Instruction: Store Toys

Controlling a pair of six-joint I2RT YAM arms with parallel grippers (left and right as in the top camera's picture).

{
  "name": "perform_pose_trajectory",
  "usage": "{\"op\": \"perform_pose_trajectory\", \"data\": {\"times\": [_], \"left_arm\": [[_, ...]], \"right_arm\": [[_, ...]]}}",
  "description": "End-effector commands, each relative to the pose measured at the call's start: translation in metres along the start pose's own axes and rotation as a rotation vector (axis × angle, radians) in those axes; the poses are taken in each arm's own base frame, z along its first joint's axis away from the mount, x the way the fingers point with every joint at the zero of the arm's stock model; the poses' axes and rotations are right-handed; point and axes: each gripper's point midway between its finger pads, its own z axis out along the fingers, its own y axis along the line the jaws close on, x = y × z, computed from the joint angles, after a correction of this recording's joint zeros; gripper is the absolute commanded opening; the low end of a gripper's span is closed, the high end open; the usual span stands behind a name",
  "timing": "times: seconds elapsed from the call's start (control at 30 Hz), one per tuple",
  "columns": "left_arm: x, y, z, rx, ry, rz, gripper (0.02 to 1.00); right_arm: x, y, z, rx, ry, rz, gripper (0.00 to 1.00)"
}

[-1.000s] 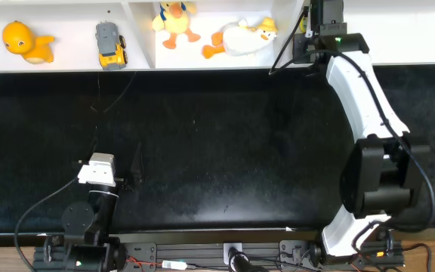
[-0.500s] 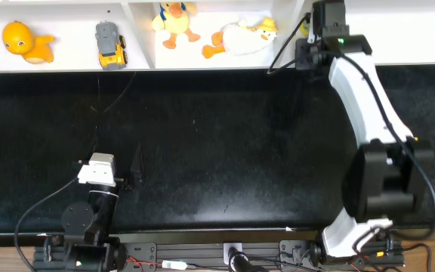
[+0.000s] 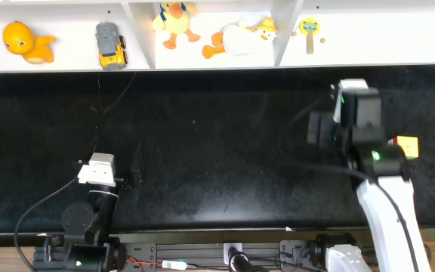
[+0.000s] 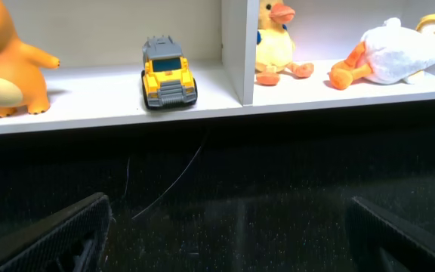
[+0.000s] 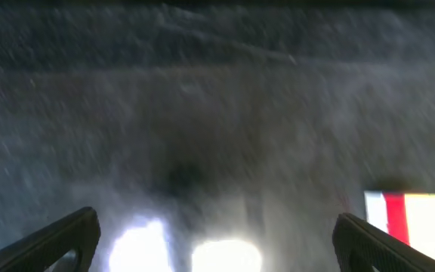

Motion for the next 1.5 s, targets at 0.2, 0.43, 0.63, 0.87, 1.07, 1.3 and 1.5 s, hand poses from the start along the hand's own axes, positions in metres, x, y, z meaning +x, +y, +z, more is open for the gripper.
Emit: {"op": "perform_pose_trajectory", "data": {"times": [0.2, 0.43, 0.63, 0.87, 1.07, 1.3, 1.5], "left_arm": [[-0.001, 0.002, -0.001, -0.01, -0.008, 0.015, 0.998], [-0.001, 0.002, -0.001, -0.01, -0.008, 0.015, 0.998], [-0.001, 0.002, -0.001, -0.01, -0.008, 0.015, 0.996], [-0.001, 0.002, -0.001, -0.01, -0.008, 0.015, 0.998], [-0.001, 0.002, -0.001, -0.01, -0.008, 0.015, 0.996], [-0.001, 0.002, -0.001, -0.01, -0.008, 0.015, 0.998], [-0.001, 0.002, -0.001, -0.01, -0.008, 0.015, 0.998]], "right_arm": [[0.008, -0.01, -0.039, 0.006, -0.139, 0.031, 0.998], [0.008, -0.01, -0.042, 0.005, -0.152, 0.034, 0.998], [0.007, -0.005, -0.036, -0.028, -0.139, 0.037, 0.996], [0.015, -0.03, -0.006, 0.024, -0.026, -0.035, 0.996], [0.03, -0.063, 0.013, -0.088, 0.018, -0.168, 0.998], [0.069, -0.138, 0.03, -0.005, 0.123, -0.089, 0.996], [0.08, -0.178, 0.048, 0.055, 0.131, 0.063, 0.982]]}}
